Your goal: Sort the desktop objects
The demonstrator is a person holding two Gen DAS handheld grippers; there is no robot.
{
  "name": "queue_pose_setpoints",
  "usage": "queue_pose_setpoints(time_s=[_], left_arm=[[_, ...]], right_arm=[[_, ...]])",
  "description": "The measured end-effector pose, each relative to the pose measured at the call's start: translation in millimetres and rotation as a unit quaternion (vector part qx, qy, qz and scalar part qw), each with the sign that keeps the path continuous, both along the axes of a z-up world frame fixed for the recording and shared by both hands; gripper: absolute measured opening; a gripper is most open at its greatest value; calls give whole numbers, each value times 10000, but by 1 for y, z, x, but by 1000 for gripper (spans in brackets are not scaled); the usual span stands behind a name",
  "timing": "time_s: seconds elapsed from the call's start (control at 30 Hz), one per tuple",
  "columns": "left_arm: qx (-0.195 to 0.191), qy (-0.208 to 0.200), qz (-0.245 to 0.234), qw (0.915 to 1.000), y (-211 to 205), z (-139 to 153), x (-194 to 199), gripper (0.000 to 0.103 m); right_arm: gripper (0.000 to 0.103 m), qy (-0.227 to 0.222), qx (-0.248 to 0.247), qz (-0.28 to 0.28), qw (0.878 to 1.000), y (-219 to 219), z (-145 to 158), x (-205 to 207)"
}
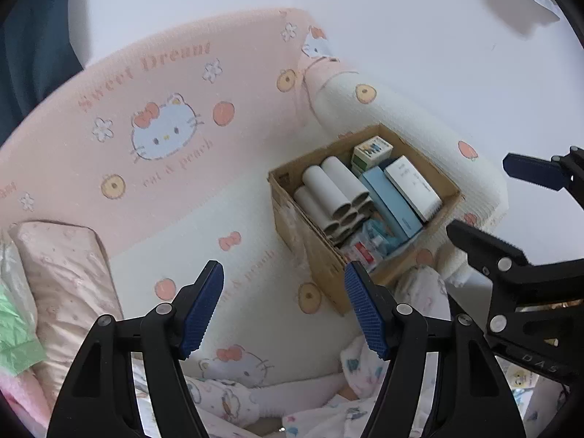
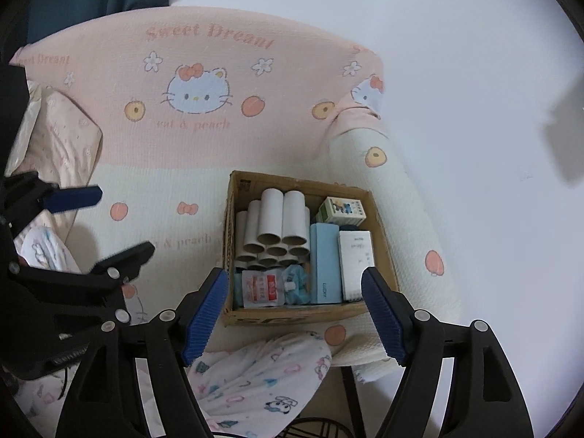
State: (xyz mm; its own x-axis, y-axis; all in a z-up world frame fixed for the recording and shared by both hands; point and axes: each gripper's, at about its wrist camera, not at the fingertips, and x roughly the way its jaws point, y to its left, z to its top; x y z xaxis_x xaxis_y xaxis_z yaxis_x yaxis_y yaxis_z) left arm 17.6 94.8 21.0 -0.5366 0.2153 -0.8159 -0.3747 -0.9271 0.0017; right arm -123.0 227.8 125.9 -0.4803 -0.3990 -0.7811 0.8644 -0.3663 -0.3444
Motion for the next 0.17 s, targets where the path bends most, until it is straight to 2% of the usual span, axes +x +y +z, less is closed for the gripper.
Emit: queue_pose_setpoints(time_s=[0.17], left_arm=[[-151,188,19,9997,6,8,5,73]], right_arm=[[75,43,-28,-40,10000,3,-1,-4]])
